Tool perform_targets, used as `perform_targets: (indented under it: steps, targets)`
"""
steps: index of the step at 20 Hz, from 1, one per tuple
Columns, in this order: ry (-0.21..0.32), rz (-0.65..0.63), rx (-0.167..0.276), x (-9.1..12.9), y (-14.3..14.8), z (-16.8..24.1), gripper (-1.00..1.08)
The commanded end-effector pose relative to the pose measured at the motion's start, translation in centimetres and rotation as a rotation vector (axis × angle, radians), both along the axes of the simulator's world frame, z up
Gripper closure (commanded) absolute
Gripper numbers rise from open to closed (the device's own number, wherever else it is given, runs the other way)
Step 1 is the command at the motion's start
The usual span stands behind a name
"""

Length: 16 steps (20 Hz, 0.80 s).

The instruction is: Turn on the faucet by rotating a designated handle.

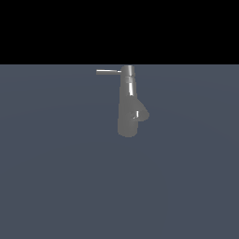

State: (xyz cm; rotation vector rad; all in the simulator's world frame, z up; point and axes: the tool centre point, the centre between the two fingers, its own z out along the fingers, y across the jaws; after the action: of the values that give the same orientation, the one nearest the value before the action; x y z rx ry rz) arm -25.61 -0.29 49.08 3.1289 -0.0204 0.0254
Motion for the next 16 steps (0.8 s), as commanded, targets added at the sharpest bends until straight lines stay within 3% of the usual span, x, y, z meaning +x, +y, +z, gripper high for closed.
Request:
perform_targets:
  steps: [1,9,16]
  targets:
    - [0.0,0.0,0.0,0.0,0.0,0.0,1.08]
    - [0.001,-0.037,-0.003,1.1,0.1,0.2,1.08]
    - [0.002,-0.13,-0.011,3.9,0.4,0.5,1.08]
